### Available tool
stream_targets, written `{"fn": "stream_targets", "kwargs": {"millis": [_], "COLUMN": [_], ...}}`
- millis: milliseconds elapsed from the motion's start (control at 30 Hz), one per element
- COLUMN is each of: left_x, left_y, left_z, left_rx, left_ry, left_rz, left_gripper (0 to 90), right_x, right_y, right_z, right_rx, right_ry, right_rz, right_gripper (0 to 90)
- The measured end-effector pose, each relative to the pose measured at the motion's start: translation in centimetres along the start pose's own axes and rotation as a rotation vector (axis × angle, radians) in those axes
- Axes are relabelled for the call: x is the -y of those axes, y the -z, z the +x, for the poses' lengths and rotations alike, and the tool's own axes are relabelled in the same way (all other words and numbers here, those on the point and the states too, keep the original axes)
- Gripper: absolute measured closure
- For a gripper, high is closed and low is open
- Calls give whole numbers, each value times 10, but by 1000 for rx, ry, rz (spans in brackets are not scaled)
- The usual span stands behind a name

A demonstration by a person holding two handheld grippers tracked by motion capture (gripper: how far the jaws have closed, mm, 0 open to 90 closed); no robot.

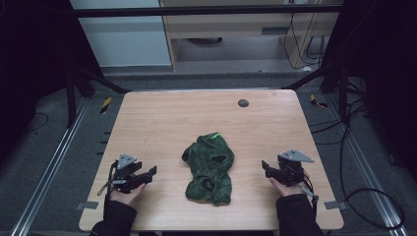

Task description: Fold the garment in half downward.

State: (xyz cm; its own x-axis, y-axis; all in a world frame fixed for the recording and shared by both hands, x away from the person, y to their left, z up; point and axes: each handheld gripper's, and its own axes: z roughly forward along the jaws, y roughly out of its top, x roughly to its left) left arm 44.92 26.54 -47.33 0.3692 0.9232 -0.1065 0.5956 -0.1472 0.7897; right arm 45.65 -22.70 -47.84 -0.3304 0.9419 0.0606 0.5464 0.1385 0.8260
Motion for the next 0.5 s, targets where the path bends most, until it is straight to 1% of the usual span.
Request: {"fn": "stream_targets", "kwargs": {"millis": [33, 67, 100, 167, 200, 233, 267, 333, 400, 500], "left_x": [0, 0, -1, -1, -2, -2, -3, -4, -5, -7], "left_y": [0, 0, 1, 1, 1, 2, 2, 3, 3, 4], "left_z": [-1, -3, -3, -4, -5, -5, -6, -7, -8, -10], "left_rx": [3, 5, 7, 13, 14, 17, 18, 20, 25, 28], "left_ry": [-3, -6, -8, -9, -12, -15, -21, -22, -24, -28], "left_rz": [0, -2, -3, -5, -5, -10, -8, -17, -11, -14], "left_gripper": [348, 352, 353, 354, 354, 355, 356, 355, 355, 355], "right_x": [0, 0, 0, -1, -1, -2, -3, -5, -7, -8], "right_y": [0, 1, 2, 4, 4, 5, 5, 5, 7, 8], "right_z": [0, 2, 3, 6, 6, 8, 9, 12, 17, 19], "right_rx": [-1, -5, -6, -15, -15, -21, -21, -34, -53, -64], "right_ry": [11, 6, 14, 6, 17, 14, 21, 27, 31, 36], "right_rz": [0, 1, -5, -7, -12, -10, -13, -19, -25, -27], "right_gripper": [334, 335, 336, 343, 346, 349, 350, 351, 357, 357]}}
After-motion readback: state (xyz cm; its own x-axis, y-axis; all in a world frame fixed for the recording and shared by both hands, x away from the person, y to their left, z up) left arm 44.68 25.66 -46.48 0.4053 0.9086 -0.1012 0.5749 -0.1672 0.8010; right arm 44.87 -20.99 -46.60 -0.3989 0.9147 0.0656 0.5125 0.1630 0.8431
